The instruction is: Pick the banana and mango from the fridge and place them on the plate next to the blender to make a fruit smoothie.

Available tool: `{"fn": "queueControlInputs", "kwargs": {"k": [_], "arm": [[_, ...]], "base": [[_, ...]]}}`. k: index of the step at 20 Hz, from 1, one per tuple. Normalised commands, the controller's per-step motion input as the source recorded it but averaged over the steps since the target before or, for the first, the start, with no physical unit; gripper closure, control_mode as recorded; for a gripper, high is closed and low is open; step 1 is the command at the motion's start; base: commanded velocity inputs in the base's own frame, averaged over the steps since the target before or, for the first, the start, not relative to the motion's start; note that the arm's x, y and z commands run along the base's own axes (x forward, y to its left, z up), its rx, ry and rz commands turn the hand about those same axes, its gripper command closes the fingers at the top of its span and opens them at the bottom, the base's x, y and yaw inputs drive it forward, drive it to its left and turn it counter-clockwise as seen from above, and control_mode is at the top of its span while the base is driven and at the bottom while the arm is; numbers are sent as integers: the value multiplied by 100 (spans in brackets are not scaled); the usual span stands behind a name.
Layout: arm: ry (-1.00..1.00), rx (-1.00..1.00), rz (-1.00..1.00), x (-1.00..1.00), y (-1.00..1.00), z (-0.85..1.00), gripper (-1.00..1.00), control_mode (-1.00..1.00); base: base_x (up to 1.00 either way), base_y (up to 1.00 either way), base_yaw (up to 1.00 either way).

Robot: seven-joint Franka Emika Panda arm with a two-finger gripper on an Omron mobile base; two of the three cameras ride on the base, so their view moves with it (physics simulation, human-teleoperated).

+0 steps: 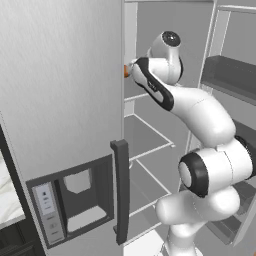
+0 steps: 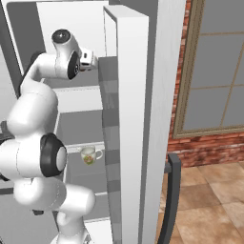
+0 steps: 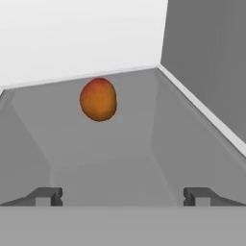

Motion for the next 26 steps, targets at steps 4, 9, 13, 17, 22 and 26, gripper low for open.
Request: {"fn": "queueControlInputs", "kwargs": {"k": [4,9,13,17,22,26], "arm": [[8,2,4,21,1,-12,-100,-100],[2,13,0,50,5,-50,-100,-100],[0,6,0,60,14,-30,-100,-100],[-1,0,0,55,22,0,-100,-100],[-1,0,0,54,22,-1,-100,-100],[0,0,0,42,19,-1,-100,-100]], "base": [[0,0,0],[0,0,0],[0,0,0],[0,0,0],[0,0,0],[0,0,0]]}}
